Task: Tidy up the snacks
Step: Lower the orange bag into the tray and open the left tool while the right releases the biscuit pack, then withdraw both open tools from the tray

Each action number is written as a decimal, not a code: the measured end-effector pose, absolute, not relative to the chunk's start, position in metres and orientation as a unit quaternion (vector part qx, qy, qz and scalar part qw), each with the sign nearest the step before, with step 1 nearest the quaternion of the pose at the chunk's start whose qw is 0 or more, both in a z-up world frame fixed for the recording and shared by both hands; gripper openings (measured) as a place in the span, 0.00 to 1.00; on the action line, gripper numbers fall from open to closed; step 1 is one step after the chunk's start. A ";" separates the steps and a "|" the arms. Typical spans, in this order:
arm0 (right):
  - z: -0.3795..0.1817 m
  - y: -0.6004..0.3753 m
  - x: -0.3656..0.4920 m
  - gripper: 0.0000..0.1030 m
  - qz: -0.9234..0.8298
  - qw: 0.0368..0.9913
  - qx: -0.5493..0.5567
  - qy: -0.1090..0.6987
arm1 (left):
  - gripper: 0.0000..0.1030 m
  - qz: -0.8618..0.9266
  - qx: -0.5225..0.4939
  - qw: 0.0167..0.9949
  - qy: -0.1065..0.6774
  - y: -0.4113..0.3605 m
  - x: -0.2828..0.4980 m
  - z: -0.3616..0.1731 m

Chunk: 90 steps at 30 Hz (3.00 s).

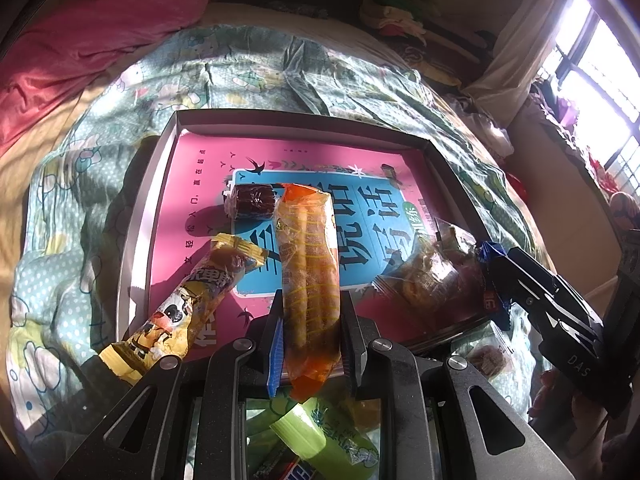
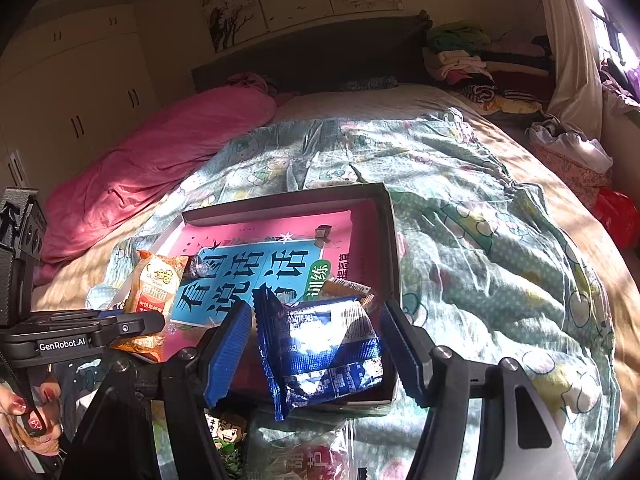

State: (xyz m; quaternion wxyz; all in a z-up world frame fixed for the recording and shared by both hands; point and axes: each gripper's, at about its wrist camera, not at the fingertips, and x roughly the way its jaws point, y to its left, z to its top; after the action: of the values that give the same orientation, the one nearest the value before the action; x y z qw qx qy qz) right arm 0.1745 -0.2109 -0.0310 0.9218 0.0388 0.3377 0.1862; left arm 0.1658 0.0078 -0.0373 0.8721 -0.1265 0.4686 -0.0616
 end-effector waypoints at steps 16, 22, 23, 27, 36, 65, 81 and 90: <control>-0.029 -0.203 0.160 0.64 0.229 0.905 0.038 0.356 | 0.23 -0.061 -0.135 0.871 0.469 0.012 0.164 -0.035; -0.034 -0.200 0.163 0.64 0.236 0.900 0.042 0.364 | 0.23 -0.061 -0.137 0.869 0.471 0.012 0.164 -0.035; -0.036 -0.201 0.164 0.64 0.237 0.899 0.043 0.367 | 0.23 -0.062 -0.137 0.870 0.471 0.012 0.163 -0.035; -0.036 -0.199 0.164 0.64 0.239 0.898 0.039 0.367 | 0.24 -0.063 -0.135 0.870 0.470 0.010 0.162 -0.034; -0.038 -0.195 0.163 0.64 0.243 0.896 0.031 0.370 | 0.33 -0.064 -0.133 0.871 0.469 0.010 0.163 -0.031; -0.032 -0.186 0.156 0.65 0.248 0.902 -0.006 0.353 | 0.58 -0.055 -0.123 0.882 0.452 0.013 0.152 -0.014; -0.020 -0.185 0.150 0.74 0.237 0.917 -0.022 0.320 | 0.63 -0.052 -0.121 0.890 0.437 0.016 0.141 -0.003; -0.007 -0.194 0.145 0.79 0.233 0.927 -0.014 0.294 | 0.63 -0.058 -0.120 0.894 0.429 0.018 0.133 0.006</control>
State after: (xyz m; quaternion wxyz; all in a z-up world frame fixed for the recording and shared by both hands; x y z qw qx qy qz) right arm 0.1451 -0.1936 -0.0069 0.9268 -0.0137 0.2943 0.2331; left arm 0.1328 0.0178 0.0057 0.8936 -0.1196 0.4288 -0.0575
